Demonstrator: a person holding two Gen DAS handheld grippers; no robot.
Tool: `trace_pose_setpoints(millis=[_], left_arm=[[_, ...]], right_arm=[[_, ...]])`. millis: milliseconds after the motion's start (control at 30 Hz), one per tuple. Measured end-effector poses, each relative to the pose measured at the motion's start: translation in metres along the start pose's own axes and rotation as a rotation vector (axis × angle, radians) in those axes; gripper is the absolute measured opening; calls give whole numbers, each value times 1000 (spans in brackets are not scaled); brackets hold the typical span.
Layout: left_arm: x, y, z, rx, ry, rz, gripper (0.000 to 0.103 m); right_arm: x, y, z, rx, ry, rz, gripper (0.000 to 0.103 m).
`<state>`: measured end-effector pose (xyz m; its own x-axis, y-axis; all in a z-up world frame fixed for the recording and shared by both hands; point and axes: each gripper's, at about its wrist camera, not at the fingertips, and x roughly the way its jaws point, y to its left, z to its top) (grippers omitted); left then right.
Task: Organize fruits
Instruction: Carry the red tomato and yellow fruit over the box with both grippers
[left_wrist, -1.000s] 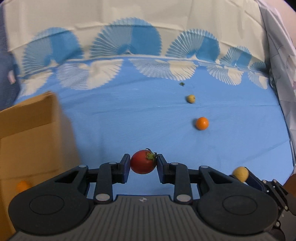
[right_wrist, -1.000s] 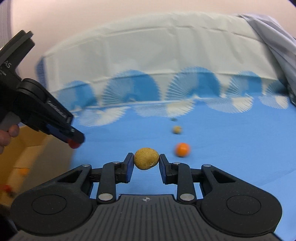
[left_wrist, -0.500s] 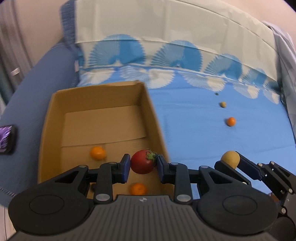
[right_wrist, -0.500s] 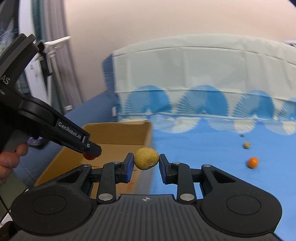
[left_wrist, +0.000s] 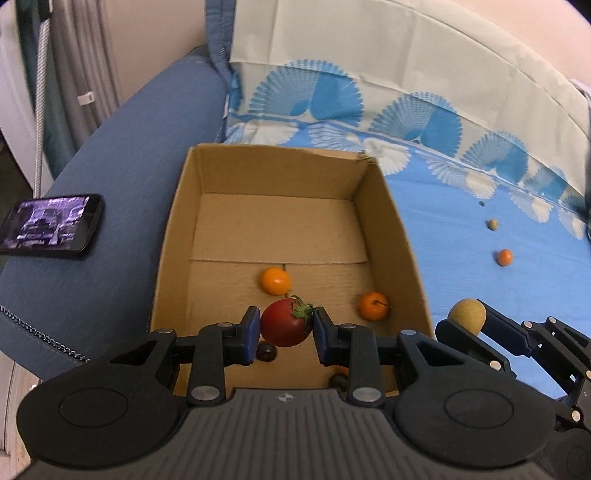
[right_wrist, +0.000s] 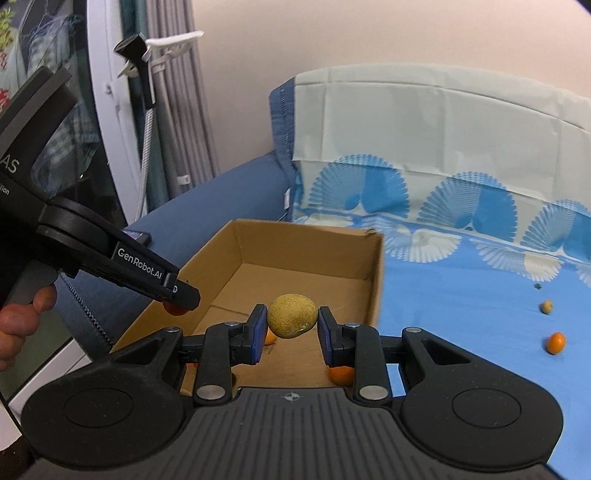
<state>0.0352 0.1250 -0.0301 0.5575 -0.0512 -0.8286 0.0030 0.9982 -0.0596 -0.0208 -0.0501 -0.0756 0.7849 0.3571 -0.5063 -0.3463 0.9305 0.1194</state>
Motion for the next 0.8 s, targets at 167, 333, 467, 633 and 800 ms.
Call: trace_pose_setpoints(millis=[167, 333, 467, 633, 800], left_arm=[[15, 13, 1, -16, 20, 14, 34], [30, 20, 1, -28, 41, 19, 34], [46, 24, 1, -26, 66, 25, 34], [69, 28, 2, -25, 104, 31, 34], [87, 31, 1, -14, 133, 48, 34]], right_arm=[[20, 8, 1, -22, 31, 11, 31], [38, 9, -1, -30, 64, 16, 31], [53, 9, -5, -32, 96, 12, 31], [75, 7, -11, -37, 142, 9, 31], [93, 7, -15, -48, 176, 16, 31]])
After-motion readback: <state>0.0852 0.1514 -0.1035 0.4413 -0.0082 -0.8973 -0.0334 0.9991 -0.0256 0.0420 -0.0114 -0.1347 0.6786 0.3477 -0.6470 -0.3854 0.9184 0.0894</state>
